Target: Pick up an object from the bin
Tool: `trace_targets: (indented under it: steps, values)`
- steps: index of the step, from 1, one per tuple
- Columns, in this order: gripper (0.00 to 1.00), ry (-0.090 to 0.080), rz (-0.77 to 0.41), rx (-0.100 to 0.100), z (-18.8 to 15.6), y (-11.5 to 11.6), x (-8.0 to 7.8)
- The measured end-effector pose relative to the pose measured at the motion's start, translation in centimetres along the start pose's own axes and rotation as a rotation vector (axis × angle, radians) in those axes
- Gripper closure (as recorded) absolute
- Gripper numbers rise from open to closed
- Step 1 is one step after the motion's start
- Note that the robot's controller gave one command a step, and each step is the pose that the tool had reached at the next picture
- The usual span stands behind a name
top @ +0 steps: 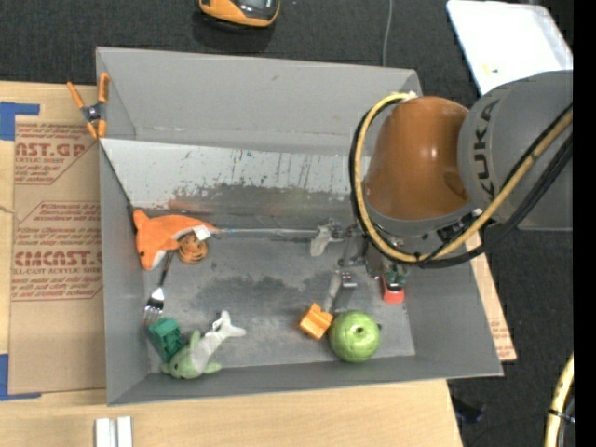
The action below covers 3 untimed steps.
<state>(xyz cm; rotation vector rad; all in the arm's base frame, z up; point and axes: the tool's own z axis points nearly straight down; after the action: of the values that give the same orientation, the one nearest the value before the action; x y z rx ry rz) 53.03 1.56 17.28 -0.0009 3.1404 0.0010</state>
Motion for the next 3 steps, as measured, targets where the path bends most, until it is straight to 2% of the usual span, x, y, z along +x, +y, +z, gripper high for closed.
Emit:
trace_targets:
  steps: [1,2,3]
  values:
    - [0.00,-0.009,-0.149,0.000,3.9,-2.4,2.0]
    - [0.00,0.000,-0.116,-0.001,7.6,-3.7,2.5]
    - [0.00,0.003,0.139,0.001,8.8,-6.4,2.7]
